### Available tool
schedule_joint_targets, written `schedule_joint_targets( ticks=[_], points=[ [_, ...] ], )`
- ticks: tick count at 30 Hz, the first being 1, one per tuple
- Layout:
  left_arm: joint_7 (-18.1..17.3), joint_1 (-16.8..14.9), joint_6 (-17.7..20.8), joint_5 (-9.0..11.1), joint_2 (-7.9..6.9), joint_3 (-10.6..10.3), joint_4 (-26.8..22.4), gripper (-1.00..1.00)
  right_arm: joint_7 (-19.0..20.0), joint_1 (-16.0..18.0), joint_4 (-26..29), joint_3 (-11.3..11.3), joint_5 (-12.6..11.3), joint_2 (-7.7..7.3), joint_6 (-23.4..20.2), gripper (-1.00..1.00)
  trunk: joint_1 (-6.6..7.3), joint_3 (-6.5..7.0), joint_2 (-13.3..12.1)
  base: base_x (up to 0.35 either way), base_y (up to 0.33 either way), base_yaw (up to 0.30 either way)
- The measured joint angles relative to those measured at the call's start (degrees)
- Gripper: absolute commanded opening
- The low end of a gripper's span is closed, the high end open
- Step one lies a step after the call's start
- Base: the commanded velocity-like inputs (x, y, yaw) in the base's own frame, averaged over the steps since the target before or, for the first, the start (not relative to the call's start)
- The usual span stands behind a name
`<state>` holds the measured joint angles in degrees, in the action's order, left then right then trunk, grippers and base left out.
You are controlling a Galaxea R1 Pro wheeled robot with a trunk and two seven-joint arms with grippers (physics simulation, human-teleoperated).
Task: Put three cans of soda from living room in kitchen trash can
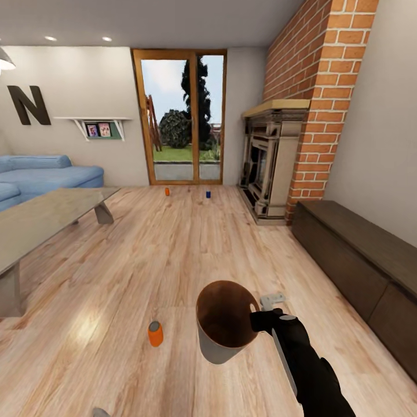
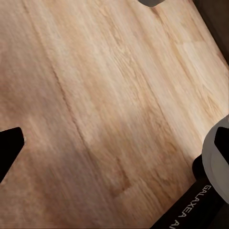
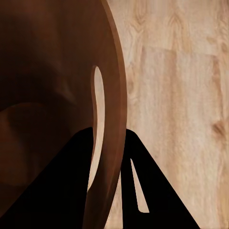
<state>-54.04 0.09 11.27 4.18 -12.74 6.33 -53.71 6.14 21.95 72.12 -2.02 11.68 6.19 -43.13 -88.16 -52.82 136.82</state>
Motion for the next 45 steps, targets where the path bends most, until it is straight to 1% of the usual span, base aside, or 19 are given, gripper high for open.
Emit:
schedule_joint_targets(
  ticks=[10, 17, 22, 23, 24, 26, 28, 29, 30, 31, 32, 33, 34, 36, 40, 43, 44, 45],
  points=[
    [0.0, 0.0, 0.0, 0.0, 0.0, 0.0, 0.0, 1.0, -0.1, 0.0, 0.0, 0.0, -0.1, -0.02, 0.0, -1.0, 0.0, 0.0, 0.0, 0.324, 0.093, 0.0],
    [0.1, 0.0, -0.4, 0.0, 0.0, 0.2, 0.0, 1.0, 0.0, 0.0, 0.0, 0.0, -0.1, -0.04, 0.0, -1.0, 0.0, 0.0, 0.0, 0.073, 0.018, 0.0],
    [3.1, 0.0, -3.0, 0.0, 0.1, 1.0, -0.2, 1.0, 0.0, 0.0, 0.0, 0.0, 0.5, -0.2, 0.0, -1.0, 0.0, 0.0, 0.0, 0.0, 0.0, 0.0],
    [8.1, 0.0, -3.8, 0.2, 0.16, 1.0, -1.0, 1.0, -0.1, 0.0, 0.0, 0.0, 0.4, -0.24, 0.0, -1.0, 0.0, 0.0, 0.0, 0.0, 0.0, 0.0],
    [10.2, 0.0, -3.9, 0.2, 0.2, 1.1, -1.4, 1.0, -0.1, 0.0, 0.0, 0.0, 0.5, -0.25, 0.0, -1.0, 0.0, 0.0, 0.0, 0.0, 0.0, 0.0],
    [20.0, 0.0, -4.6, 0.4, 0.83, 1.1, -3.3, 1.0, -0.1, 0.0, 0.0, 0.1, 0.6, -0.35, 0.0, -1.0, 0.0, 0.0, 0.0, 0.0, 0.0, 0.0],
    [30.8, 0.0, -6.0, 0.4, 2.58, 0.9, -5.1, 1.0, -0.2, 0.0, 0.1, 0.2, 0.7, -0.49, 0.1, -1.0, 0.0, 0.0, 0.0, 0.0, 0.0, 0.0],
    [33.4, 0.0, -6.4, 0.3, 3.15, 0.8, -5.3, 1.0, -0.2, 0.0, 0.1, 0.2, 0.8, -0.53, 0.1, -1.0, 0.0, 0.0, 0.0, 0.0, 0.0, 0.0],
    [37.5, 0.0, -7.2, 0.2, 4.21, 0.7, -5.6, 1.0, -0.2, 0.0, 0.1, 0.2, 0.7, -0.6, 0.1, -1.0, 0.0, 0.0, 0.0, 0.0, 0.0, 0.0],
    [40.8, 0.0, -7.8, 0.1, 5.17, 0.6, -5.7, 1.0, -0.2, 0.0, 0.1, 0.3, 0.7, -0.67, 0.1, -1.0, 0.0, 0.0, 0.0, 0.0, 0.0, 0.0],
    [43.1, -0.1, -8.2, 0.0, 5.88, 0.6, -5.7, 1.0, -0.3, 0.0, 0.1, 0.3, 0.6, -0.81, 0.1, -1.0, 0.0, 0.0, 0.0, 0.0, 0.0, 0.0],
    [44.0, -0.1, -8.4, 0.0, 6.17, 0.6, -5.6, 1.0, -0.3, 0.0, 0.1, 0.3, 0.8, -0.89, 0.1, -1.0, 0.0, 0.0, 0.0, 0.0, 0.0, 0.0],
    [45.8, -0.3, -8.7, 0.0, 6.72, 0.6, -4.6, 1.0, -0.3, 0.0, 0.1, 0.3, 0.8, -1.03, 0.1, -1.0, 0.0, 0.0, 0.0, 0.0, 0.0, 0.0],
    [46.9, -0.8, -9.0, -0.1, 7.19, 0.5, -3.1, 1.0, -0.3, 0.0, 0.1, 0.3, 0.9, -1.11, 0.1, -1.0, 0.0, 0.0, 0.0, 0.0, 0.0, 0.0],
    [48.6, -2.8, -9.2, 0.0, 7.99, 0.6, -0.5, 1.0, -0.4, 0.0, 0.1, 0.3, 0.7, -1.23, 0.0, -1.0, 0.0, 0.0, 0.0, 0.0, 0.0, 0.0],
    [51.7, -4.4, -9.3, 0.0, 8.36, 0.6, 0.6, 1.0, -0.4, 0.0, 0.3, 0.4, 0.9, -1.26, -0.1, -1.0, 0.0, 0.0, 0.0, 0.0, 0.0, 0.0],
    [53.3, -4.9, -9.3, 0.0, 8.56, 0.6, 0.8, 1.0, -0.4, 0.0, 0.6, 0.4, 0.8, -1.26, -0.2, -1.0, 0.0, 0.0, 0.0, 0.0, 0.0, 0.0],
    [55.4, -5.4, -9.3, 0.0, 9.09, 0.6, 1.0, 1.0, -0.4, 0.0, 0.9, 0.3, 0.8, -1.27, -0.5, -1.0, 0.0, 0.0, 0.0, 0.0, 0.0, 0.0]
  ],
)
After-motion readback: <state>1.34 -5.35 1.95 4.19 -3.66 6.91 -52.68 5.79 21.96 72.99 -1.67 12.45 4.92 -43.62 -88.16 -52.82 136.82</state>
